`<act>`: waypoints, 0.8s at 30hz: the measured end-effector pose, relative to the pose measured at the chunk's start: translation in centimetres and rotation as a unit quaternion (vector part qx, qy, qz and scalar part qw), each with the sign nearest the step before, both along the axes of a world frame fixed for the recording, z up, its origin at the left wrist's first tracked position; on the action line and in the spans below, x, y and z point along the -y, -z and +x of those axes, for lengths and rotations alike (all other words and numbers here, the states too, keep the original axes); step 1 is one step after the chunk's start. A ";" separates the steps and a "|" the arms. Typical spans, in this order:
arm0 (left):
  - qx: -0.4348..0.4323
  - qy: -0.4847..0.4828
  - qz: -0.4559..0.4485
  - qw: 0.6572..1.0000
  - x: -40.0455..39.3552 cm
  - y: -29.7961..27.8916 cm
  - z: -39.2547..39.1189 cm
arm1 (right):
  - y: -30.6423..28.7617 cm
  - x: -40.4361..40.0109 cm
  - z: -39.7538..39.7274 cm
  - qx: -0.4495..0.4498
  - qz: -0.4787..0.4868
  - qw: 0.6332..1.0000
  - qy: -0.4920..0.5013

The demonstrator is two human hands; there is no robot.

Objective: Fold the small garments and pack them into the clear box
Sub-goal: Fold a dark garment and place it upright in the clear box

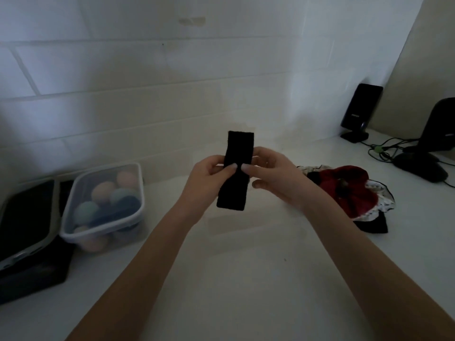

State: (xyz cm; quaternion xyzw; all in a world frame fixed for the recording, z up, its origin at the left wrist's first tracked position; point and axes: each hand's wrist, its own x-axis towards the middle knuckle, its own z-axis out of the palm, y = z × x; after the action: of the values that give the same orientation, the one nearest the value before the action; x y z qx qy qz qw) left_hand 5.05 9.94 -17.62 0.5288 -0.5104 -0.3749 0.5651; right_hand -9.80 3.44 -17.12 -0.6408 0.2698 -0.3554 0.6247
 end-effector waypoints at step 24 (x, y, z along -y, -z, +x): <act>-0.166 0.092 0.046 0.981 -0.5 -0.8 1.6 | -0.7 -0.4 0.1 -0.098 -0.276 0.956 0.036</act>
State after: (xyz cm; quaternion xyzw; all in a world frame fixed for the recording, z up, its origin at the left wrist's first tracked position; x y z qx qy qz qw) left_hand 6.61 10.42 -16.77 0.4356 -0.4384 -0.5311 0.5796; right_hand -9.70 3.85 -16.42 -0.8098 0.2440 -0.3736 0.3809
